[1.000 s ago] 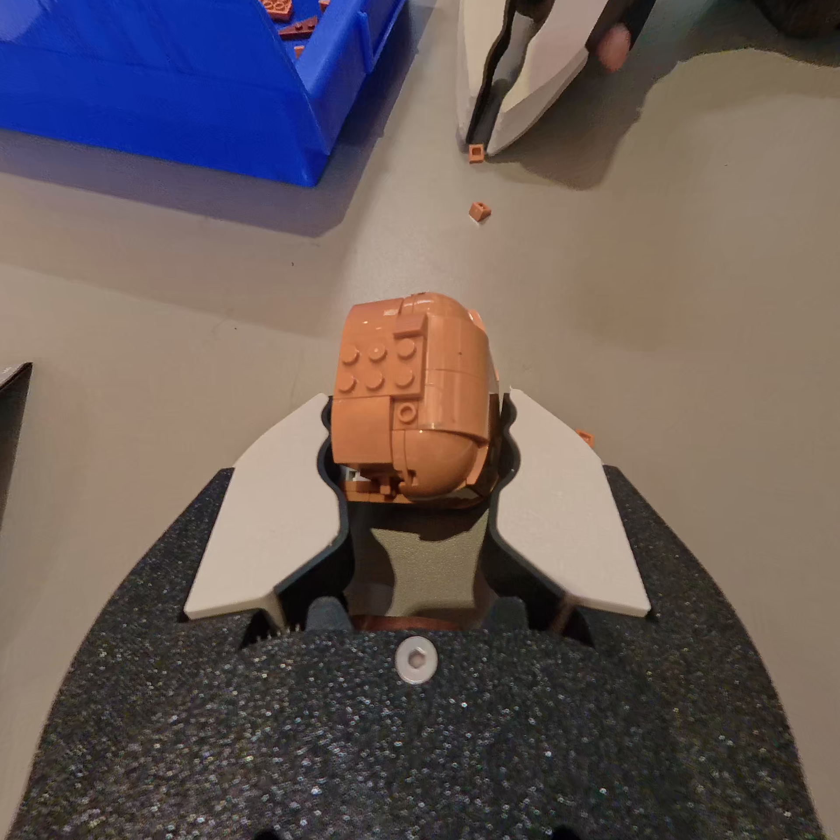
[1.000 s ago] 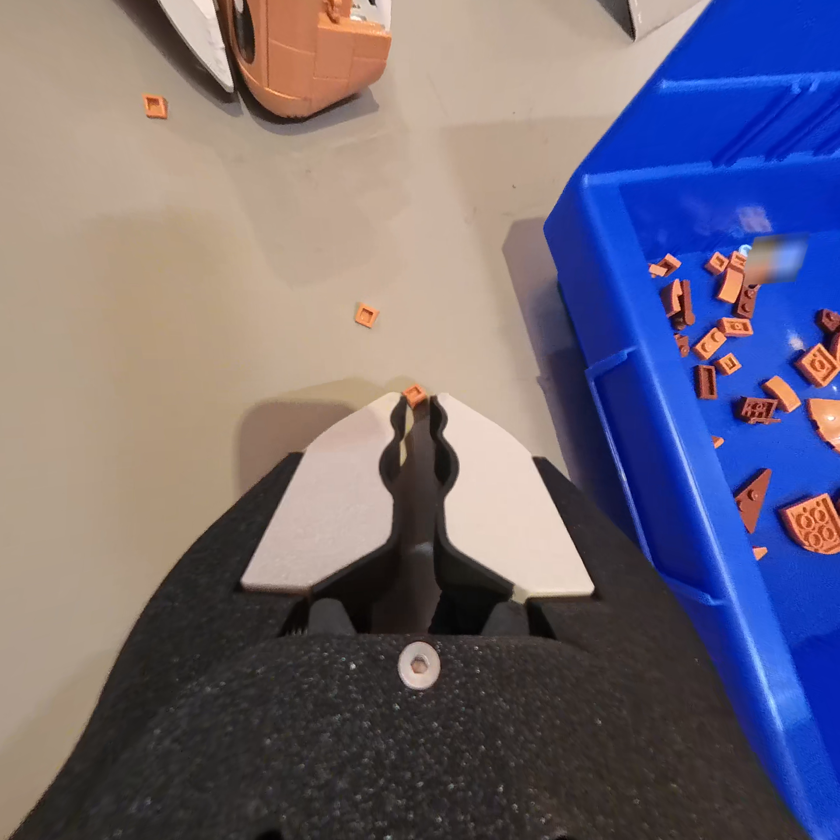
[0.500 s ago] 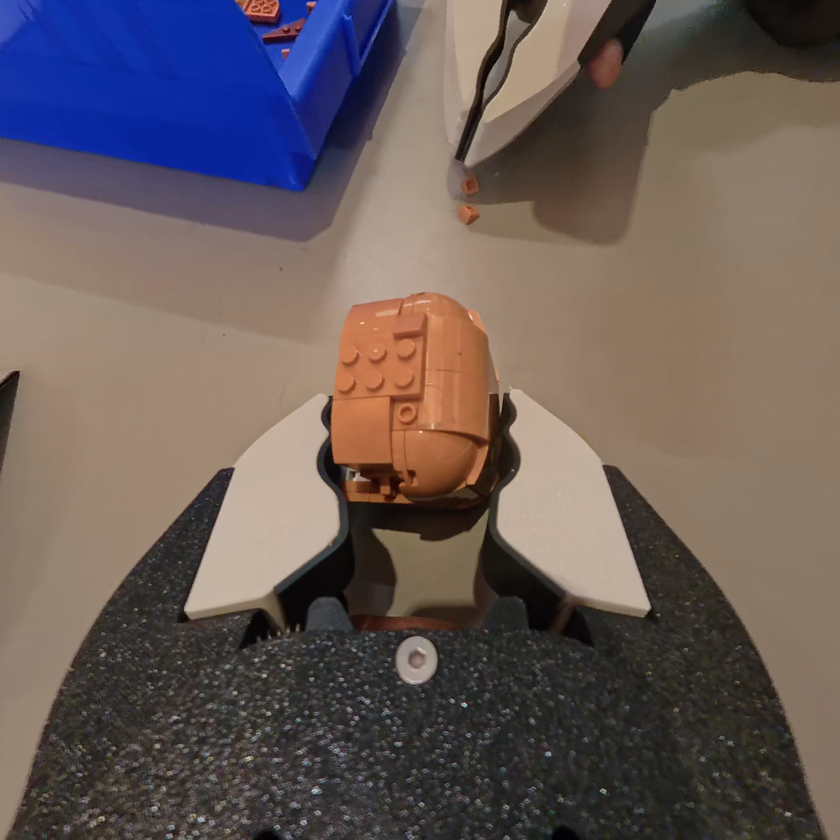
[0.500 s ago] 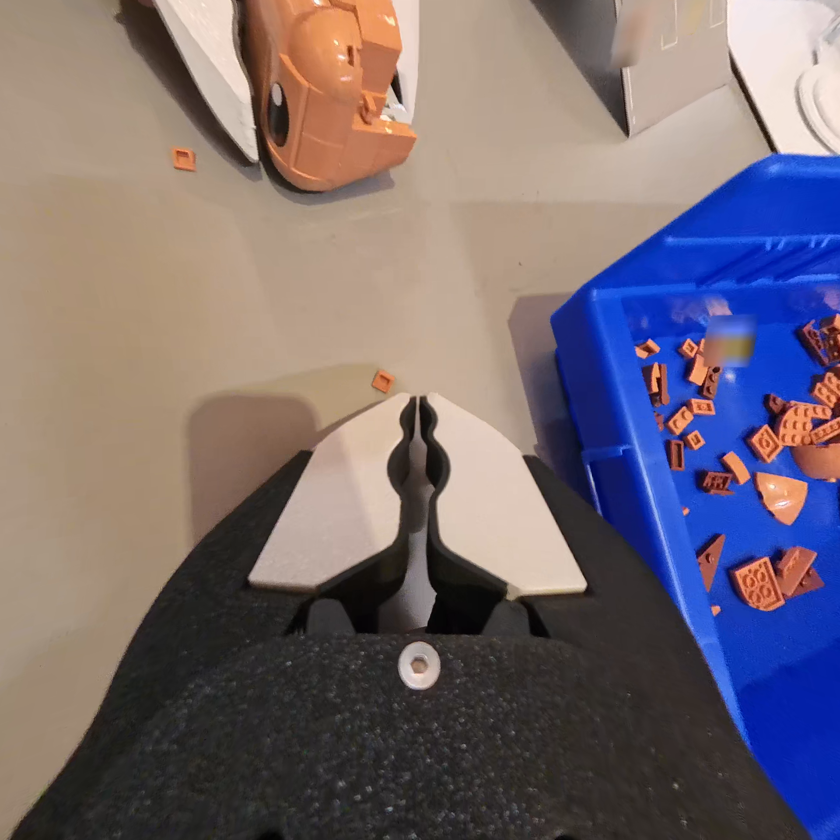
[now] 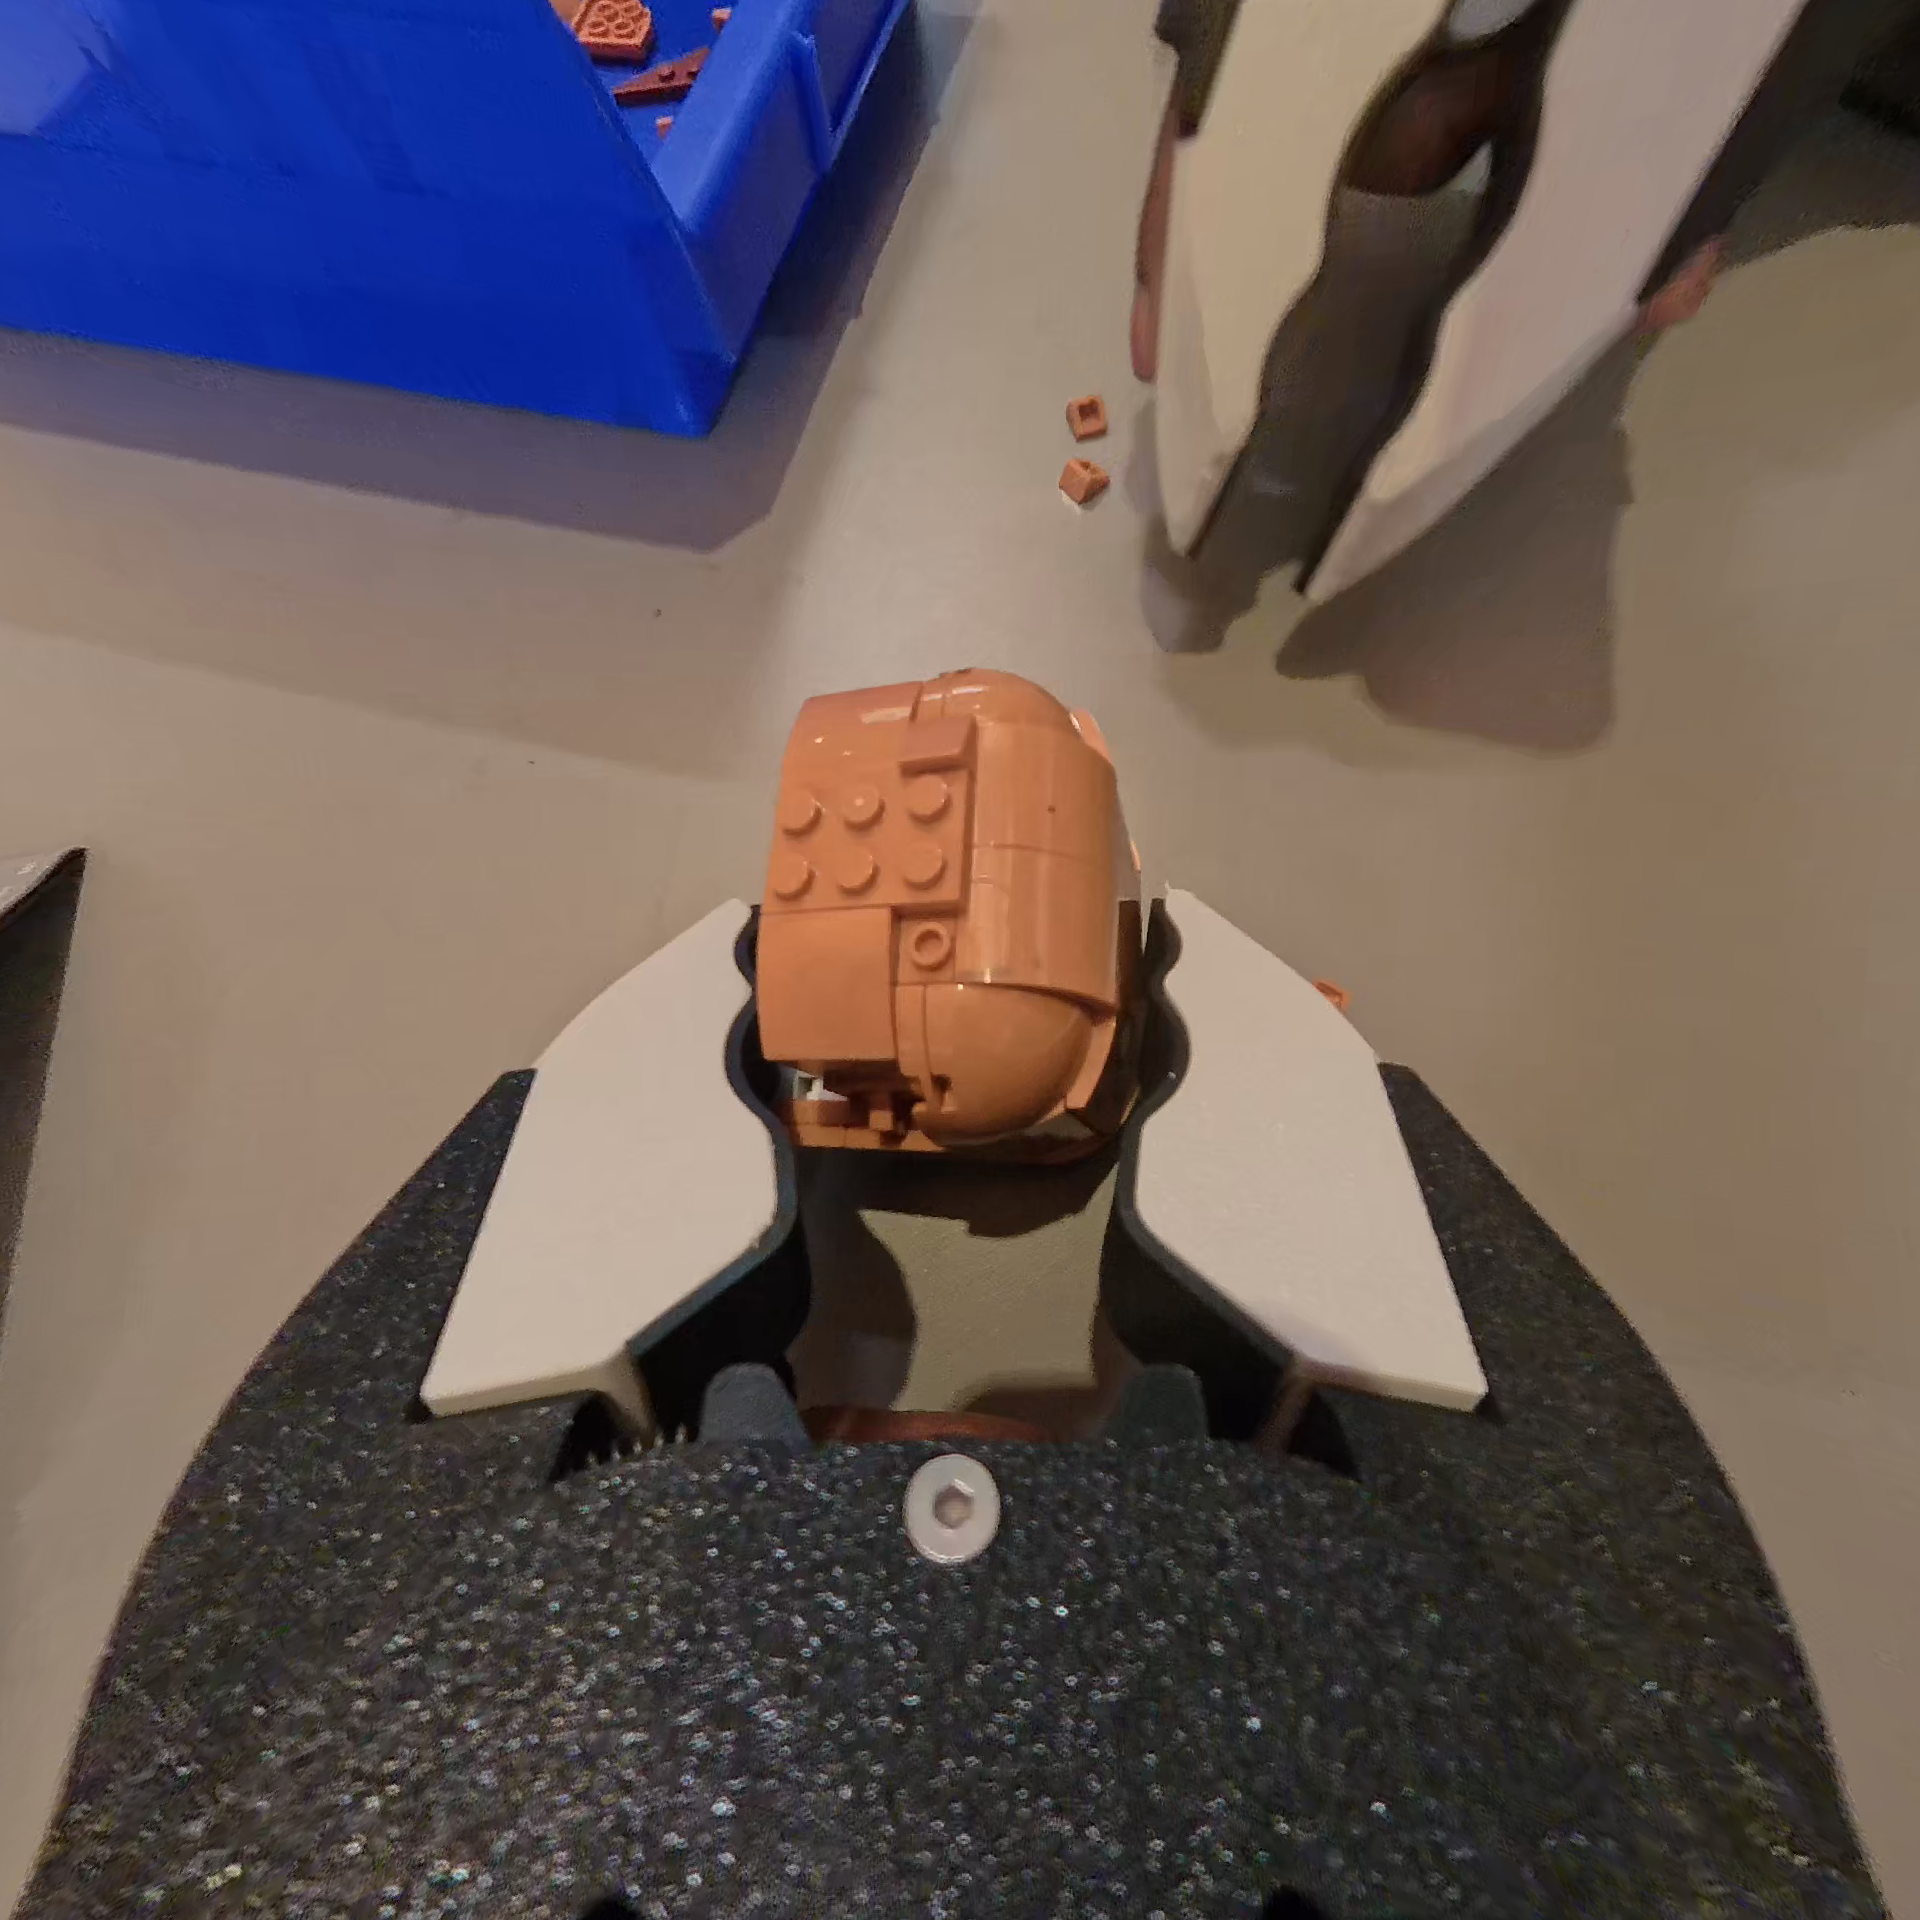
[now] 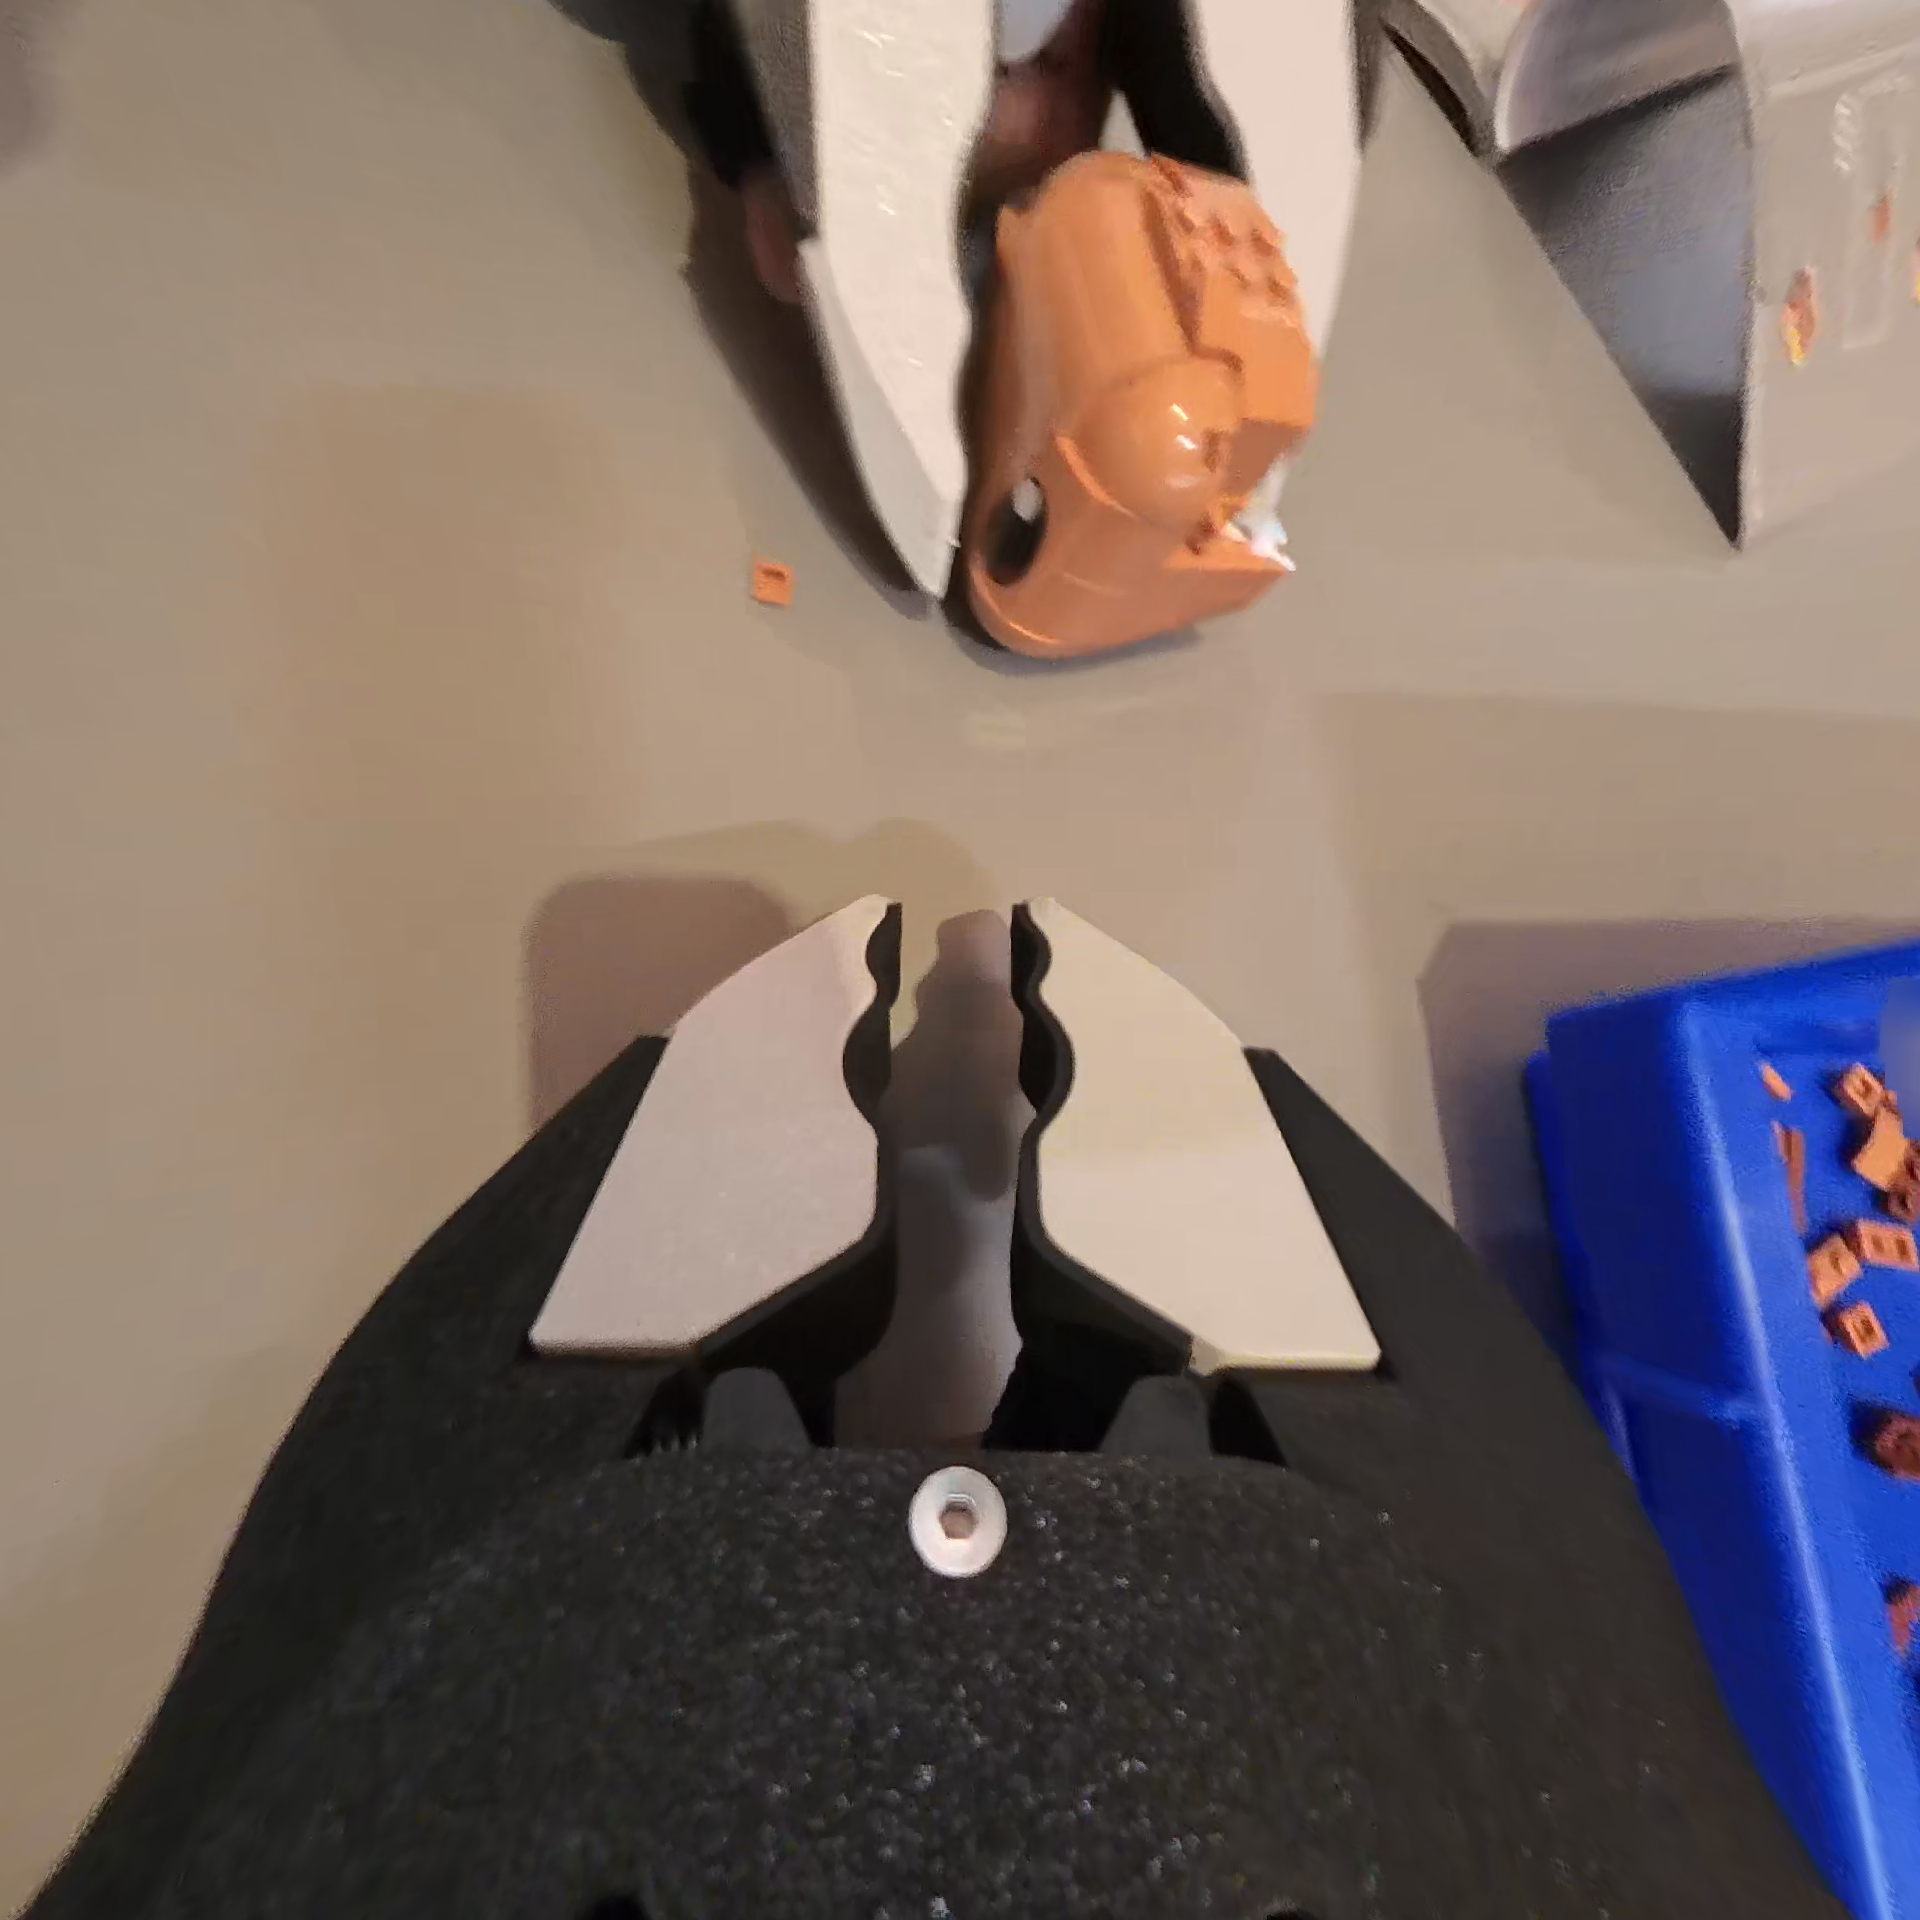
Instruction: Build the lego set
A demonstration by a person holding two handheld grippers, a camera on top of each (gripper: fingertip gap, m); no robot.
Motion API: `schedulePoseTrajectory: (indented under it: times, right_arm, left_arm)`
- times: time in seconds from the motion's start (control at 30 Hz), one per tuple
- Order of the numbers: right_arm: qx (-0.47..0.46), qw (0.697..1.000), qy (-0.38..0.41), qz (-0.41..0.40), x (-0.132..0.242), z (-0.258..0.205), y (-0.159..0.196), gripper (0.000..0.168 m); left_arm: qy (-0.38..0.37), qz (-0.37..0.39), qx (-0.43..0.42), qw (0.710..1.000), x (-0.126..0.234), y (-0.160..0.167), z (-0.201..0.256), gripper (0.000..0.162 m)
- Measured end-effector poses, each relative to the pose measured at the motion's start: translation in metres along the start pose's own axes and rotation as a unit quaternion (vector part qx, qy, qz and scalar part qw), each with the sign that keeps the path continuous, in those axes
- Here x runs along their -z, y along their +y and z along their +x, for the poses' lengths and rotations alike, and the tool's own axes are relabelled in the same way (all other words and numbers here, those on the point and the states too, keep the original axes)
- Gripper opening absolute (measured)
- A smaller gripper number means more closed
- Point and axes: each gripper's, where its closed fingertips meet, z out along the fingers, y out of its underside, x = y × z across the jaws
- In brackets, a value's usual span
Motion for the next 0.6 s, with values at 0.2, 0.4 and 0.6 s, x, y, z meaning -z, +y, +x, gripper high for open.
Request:
schedulePoseTrajectory:
  times: [0.2, 0.4, 0.6]
  right_arm:
    - [0.008, 0.996, 0.053, -0.068, -0.012, 0.004, 0.001, 0.023]
    - [-0.095, 0.985, 0.117, -0.079, 0.023, 0.039, 0.035, 0.023]
    - [-0.123, 0.983, 0.103, -0.086, 0.016, 0.038, 0.04, 0.023]
  left_arm:
    - [-0.008, -0.003, -0.006, 1.0, 0.001, 0.001, -0.001, 0.068]
    - [-0.011, -0.005, -0.008, 1.0, 0.001, 0.001, -0.002, 0.069]
    - [-0.01, -0.006, -0.009, 1.0, 0.001, 0.001, -0.002, 0.068]
